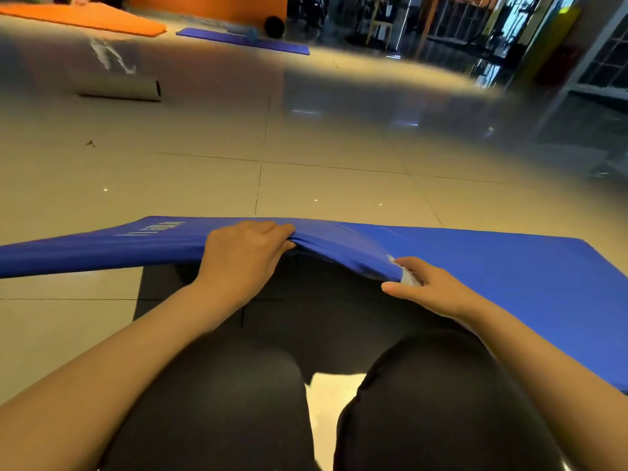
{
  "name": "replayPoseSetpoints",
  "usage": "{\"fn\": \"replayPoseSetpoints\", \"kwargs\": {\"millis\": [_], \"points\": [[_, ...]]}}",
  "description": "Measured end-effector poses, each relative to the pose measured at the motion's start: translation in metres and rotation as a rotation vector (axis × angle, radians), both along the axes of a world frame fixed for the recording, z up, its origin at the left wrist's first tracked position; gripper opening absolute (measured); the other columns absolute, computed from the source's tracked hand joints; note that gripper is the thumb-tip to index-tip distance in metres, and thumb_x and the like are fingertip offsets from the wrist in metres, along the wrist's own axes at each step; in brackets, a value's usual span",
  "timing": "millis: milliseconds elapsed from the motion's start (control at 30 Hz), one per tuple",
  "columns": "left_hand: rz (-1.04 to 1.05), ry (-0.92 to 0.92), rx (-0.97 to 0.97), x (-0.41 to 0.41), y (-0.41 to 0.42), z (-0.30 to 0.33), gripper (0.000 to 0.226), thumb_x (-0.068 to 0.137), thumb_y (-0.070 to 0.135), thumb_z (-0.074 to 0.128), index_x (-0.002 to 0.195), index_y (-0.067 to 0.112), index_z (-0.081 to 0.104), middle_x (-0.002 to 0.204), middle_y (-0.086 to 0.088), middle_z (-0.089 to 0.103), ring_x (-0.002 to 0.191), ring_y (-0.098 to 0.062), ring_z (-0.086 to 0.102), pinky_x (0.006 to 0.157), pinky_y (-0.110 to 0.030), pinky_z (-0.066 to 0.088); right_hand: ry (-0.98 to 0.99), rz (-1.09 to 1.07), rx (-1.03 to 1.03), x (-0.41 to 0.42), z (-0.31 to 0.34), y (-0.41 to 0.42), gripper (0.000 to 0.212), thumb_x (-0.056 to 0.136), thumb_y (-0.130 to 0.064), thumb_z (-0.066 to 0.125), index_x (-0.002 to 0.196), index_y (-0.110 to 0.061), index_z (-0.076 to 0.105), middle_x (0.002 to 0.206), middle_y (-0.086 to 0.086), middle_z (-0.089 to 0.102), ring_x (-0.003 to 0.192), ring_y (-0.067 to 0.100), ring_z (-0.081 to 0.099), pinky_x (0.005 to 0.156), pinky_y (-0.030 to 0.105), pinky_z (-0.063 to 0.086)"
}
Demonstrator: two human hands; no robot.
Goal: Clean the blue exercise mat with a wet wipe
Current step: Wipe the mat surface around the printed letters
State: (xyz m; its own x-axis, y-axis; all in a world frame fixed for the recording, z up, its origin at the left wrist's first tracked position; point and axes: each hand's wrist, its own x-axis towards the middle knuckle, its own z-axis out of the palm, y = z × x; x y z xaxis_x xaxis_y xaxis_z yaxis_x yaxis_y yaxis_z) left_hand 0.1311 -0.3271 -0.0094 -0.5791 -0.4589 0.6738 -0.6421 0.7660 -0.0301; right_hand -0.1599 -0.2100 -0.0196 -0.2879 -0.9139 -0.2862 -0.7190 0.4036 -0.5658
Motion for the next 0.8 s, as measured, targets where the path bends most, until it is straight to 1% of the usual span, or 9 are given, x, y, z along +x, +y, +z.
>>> {"fn": "replayPoseSetpoints", "kwargs": {"millis": [67, 167, 233, 333, 500, 567, 667, 733, 800], "points": [[-0.006, -0.003, -0.002, -0.001, 0.000, 0.003, 0.023, 0.080, 0.021, 0.079, 0.100, 0.010, 0.075, 0.078, -0.008, 0.074, 0.063, -0.033, 0.069, 0.043, -0.033, 0.047, 0.033, -0.002, -0.061, 0.005, 0.002, -0.003, 0.076, 0.079, -0.065, 0.058, 0.144, -0.030, 0.038, 0.147, -0.006, 0.044, 0.131, 0.020, 0.045, 0.098, 0.031, 0.038], [-0.018, -0.012, -0.004, 0.002, -0.001, 0.002, 0.022, 0.081, 0.022, 0.078, 0.100, 0.011, 0.075, 0.079, -0.008, 0.073, 0.064, -0.032, 0.070, 0.044, -0.033, 0.047, 0.112, 0.022, -0.135, 0.011, -0.001, -0.001, 0.086, 0.072, -0.072, 0.047, 0.147, -0.034, 0.028, 0.144, -0.002, 0.049, 0.123, 0.025, 0.053, 0.095, 0.036, 0.044], [-0.019, -0.025, 0.001, 0.005, -0.002, -0.001, 0.023, 0.081, 0.022, 0.077, 0.101, 0.011, 0.075, 0.080, -0.007, 0.074, 0.065, -0.032, 0.070, 0.044, -0.032, 0.047, 0.193, 0.054, -0.179, 0.014, -0.007, 0.001, 0.083, 0.076, -0.073, 0.040, 0.148, -0.035, 0.025, 0.144, -0.003, 0.050, 0.121, 0.027, 0.055, 0.093, 0.038, 0.044], [-0.022, -0.028, -0.001, 0.009, -0.002, -0.007, 0.020, 0.088, 0.024, 0.073, 0.104, 0.012, 0.075, 0.084, -0.006, 0.075, 0.068, -0.031, 0.071, 0.044, -0.033, 0.049, 0.345, 0.145, -0.170, 0.017, -0.016, 0.000, 0.075, 0.082, -0.071, 0.031, 0.147, -0.035, 0.033, 0.145, -0.005, 0.049, 0.126, 0.021, 0.051, 0.095, 0.036, 0.043], [-0.050, -0.035, -0.003, 0.016, -0.001, -0.011, 0.043, 0.092, 0.039, 0.045, 0.105, 0.012, 0.076, 0.092, -0.006, 0.076, 0.075, -0.030, 0.073, 0.052, -0.035, 0.053, 0.563, 0.310, -0.082, 0.011, -0.028, -0.002, 0.063, 0.096, -0.056, 0.043, 0.151, -0.030, 0.026, 0.149, -0.003, 0.045, 0.126, 0.023, 0.051, 0.091, 0.037, 0.048], [-0.062, -0.109, 0.010, 0.020, -0.004, -0.012, 0.050, 0.093, 0.045, 0.039, 0.109, 0.014, 0.074, 0.099, -0.007, 0.075, 0.079, -0.031, 0.072, 0.061, -0.039, 0.053, 0.560, 0.308, -0.107, 0.007, -0.028, -0.001, 0.058, 0.099, -0.049, 0.044, 0.151, -0.030, 0.027, 0.149, -0.003, 0.046, 0.126, 0.024, 0.052, 0.091, 0.037, 0.047], [0.025, -0.234, 0.075, 0.040, -0.015, -0.012, 0.071, 0.088, 0.069, 0.032, 0.126, 0.021, 0.067, 0.129, -0.012, 0.065, 0.101, -0.036, 0.068, 0.082, -0.051, 0.050, 0.504, 0.247, -0.181, 0.000, -0.019, 0.000, 0.050, 0.099, -0.045, 0.047, 0.146, -0.031, 0.037, 0.143, -0.002, 0.054, 0.121, 0.027, 0.055, 0.088, 0.037, 0.044], [0.106, -0.258, 0.182, 0.055, -0.018, -0.014, 0.087, 0.081, 0.083, 0.025, 0.143, 0.028, 0.052, 0.144, -0.013, 0.052, 0.114, -0.039, 0.062, 0.091, -0.054, 0.049, 0.478, 0.230, -0.205, -0.003, -0.007, -0.001, 0.046, 0.098, -0.045, 0.048, 0.142, -0.032, 0.043, 0.136, -0.002, 0.059, 0.117, 0.028, 0.058, 0.087, 0.038, 0.045], [0.055, -0.240, 0.184, 0.061, -0.015, -0.018, 0.090, 0.081, 0.086, 0.021, 0.148, 0.030, 0.044, 0.143, -0.012, 0.054, 0.108, -0.039, 0.065, 0.081, -0.049, 0.055, 0.493, 0.249, -0.217, -0.006, 0.006, -0.002, 0.042, 0.098, -0.045, 0.049, 0.138, -0.032, 0.048, 0.127, -0.001, 0.065, 0.110, 0.028, 0.061, 0.084, 0.038, 0.047]]}}
